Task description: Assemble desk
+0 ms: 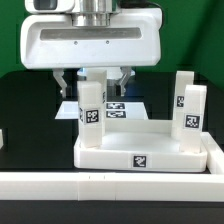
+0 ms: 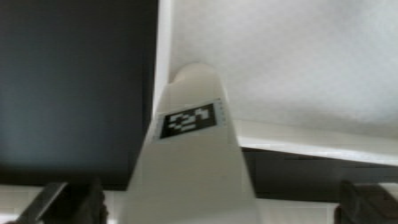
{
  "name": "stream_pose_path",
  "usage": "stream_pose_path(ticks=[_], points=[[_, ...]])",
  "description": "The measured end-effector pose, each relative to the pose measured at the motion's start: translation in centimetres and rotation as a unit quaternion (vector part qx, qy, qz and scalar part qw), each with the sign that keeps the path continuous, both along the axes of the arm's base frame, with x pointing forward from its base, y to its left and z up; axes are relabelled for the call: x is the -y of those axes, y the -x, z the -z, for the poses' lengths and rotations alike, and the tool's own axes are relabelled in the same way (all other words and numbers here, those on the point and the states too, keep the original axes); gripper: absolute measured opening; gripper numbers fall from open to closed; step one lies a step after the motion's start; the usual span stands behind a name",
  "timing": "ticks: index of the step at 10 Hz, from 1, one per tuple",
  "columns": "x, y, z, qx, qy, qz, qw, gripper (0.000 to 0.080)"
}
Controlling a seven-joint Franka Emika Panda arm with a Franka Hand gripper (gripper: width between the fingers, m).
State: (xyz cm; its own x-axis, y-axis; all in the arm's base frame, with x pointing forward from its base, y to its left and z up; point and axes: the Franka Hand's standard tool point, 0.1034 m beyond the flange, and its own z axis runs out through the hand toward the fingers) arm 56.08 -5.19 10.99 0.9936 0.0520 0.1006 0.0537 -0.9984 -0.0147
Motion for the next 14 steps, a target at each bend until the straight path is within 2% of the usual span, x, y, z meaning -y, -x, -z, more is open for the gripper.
stream_pose_path(ticks=[2, 4, 5, 6, 7, 9, 11, 14], points=[[0.51, -0.1, -0.41, 0.004, 0.006, -0.04, 0.999, 0.0649], [0.53, -0.03, -0.26, 0.002, 0.007, -0.049, 0.999, 0.064], [0.53, -0.02, -0.24, 0.002, 0.007, -0.049, 0.999, 0.046], [0.54, -0.01, -0.2, 0.002, 0.007, -0.049, 0.999, 0.046], [0.54, 0.0, -0.19, 0.002, 0.006, -0.045, 0.999, 0.0287], [0.54, 0.0, -0.19, 0.001, 0.005, -0.031, 1.0, 0.0288], [0.54, -0.01, -0.18, 0.0, -0.006, 0.064, 0.998, 0.0288], [0.42, 0.04, -0.08, -0.003, -0.025, 0.239, 0.971, 0.0288]])
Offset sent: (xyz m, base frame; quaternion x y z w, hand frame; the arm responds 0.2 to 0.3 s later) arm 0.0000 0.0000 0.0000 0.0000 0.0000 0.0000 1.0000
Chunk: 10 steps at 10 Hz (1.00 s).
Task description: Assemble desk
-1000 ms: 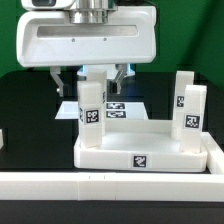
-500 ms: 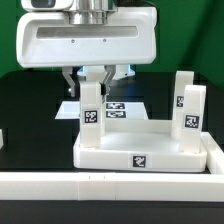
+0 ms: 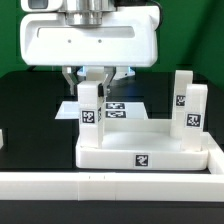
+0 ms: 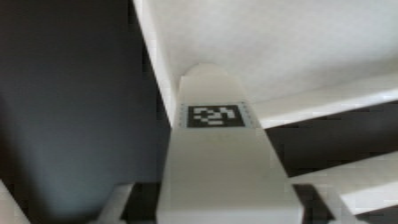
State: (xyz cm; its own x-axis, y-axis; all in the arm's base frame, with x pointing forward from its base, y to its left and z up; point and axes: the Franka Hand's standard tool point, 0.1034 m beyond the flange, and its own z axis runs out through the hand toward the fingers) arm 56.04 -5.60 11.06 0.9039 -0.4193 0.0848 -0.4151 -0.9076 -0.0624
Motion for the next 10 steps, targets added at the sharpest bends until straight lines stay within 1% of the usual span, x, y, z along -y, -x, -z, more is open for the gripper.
stream_pose_path(ticks=[2, 3, 5, 6, 7, 8, 9, 10], points=[[-0.1, -0.06, 0.07, 0.002, -0.012, 0.116, 0.993, 0.0288], [-0.06, -0.06, 0.07, 0.001, -0.015, 0.144, 0.989, 0.0288], [-0.06, -0.05, 0.08, -0.001, -0.026, 0.238, 0.971, 0.0288], [-0.09, -0.07, 0.07, -0.002, -0.029, 0.265, 0.964, 0.0288], [-0.07, -0.06, 0.09, -0.002, -0.03, 0.27, 0.963, 0.0335], [-0.09, -0.06, 0.1, -0.002, -0.028, 0.257, 0.966, 0.0335], [-0.1, -0.06, 0.1, -0.001, -0.026, 0.24, 0.97, 0.0482], [-0.1, -0.04, 0.12, -0.001, -0.025, 0.224, 0.974, 0.0613]])
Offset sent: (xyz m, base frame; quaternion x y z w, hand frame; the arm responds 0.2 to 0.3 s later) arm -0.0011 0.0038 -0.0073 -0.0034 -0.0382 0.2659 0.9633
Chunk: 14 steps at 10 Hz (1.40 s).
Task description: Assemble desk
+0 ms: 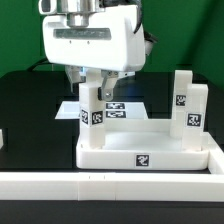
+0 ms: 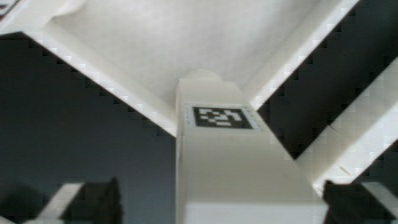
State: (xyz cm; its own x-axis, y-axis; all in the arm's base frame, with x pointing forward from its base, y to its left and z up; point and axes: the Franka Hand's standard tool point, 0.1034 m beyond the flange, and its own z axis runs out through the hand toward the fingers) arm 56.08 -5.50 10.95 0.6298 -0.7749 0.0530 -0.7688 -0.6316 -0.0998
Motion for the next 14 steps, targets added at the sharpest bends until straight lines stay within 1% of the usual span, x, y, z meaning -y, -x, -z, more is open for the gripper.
stream_pose_path(ticks=[1, 2, 4, 5, 6, 8, 10, 13, 14], points=[[0.0, 0.0, -0.1, 0.003, 0.009, -0.061, 0.998, 0.0613], [-0.2, -0.1, -0.1, 0.006, 0.016, -0.123, 0.992, 0.0642], [-0.3, -0.2, -0.2, 0.009, 0.028, -0.225, 0.974, 0.0648], [-0.5, -0.4, -0.3, 0.011, 0.031, -0.253, 0.967, 0.0649], [-0.7, -0.5, -0.4, 0.011, 0.037, -0.301, 0.953, 0.0649], [-0.9, -0.5, -0.4, 0.011, 0.05, -0.41, 0.911, 0.0649], [-0.9, -0.3, -0.2, 0.01, 0.054, -0.445, 0.894, 0.0649], [-0.9, -0.3, -0.3, 0.007, 0.073, -0.52, 0.851, 0.0649], [-0.7, -0.3, -0.3, 0.007, 0.074, -0.522, 0.849, 0.0649]])
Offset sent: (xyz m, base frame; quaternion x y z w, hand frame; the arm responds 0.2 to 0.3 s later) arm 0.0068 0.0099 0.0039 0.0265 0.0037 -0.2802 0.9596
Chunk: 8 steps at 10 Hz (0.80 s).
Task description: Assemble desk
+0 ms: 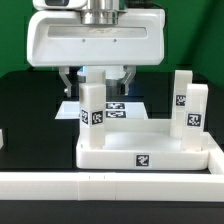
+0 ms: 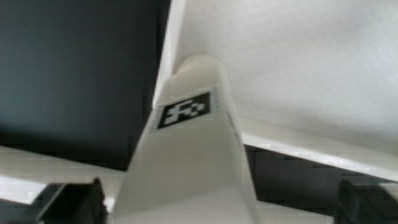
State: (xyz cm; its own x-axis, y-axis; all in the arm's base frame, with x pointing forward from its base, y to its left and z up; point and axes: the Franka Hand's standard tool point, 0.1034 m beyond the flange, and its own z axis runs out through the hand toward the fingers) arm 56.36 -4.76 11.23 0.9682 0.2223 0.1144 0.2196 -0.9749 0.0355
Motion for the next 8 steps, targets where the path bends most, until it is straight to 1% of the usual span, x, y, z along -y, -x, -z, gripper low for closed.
stream_pose_path(ticks=[1, 2, 3, 6, 7, 8], points=[[-0.02, 0.03, 0.07, -0.001, 0.0, 0.002, 1.0, 0.0533], [0.02, 0.03, 0.1, -0.001, 0.0, 0.002, 1.0, 0.0397], [0.11, 0.04, 0.09, -0.001, 0.0, 0.003, 1.0, 0.0288], [0.14, 0.05, 0.1, -0.001, 0.0, 0.009, 1.0, 0.0288], [0.27, 0.1, 0.13, -0.002, -0.005, 0.03, 1.0, 0.0288], [0.72, 0.16, 0.17, -0.006, -0.019, 0.094, 0.995, 0.0288]])
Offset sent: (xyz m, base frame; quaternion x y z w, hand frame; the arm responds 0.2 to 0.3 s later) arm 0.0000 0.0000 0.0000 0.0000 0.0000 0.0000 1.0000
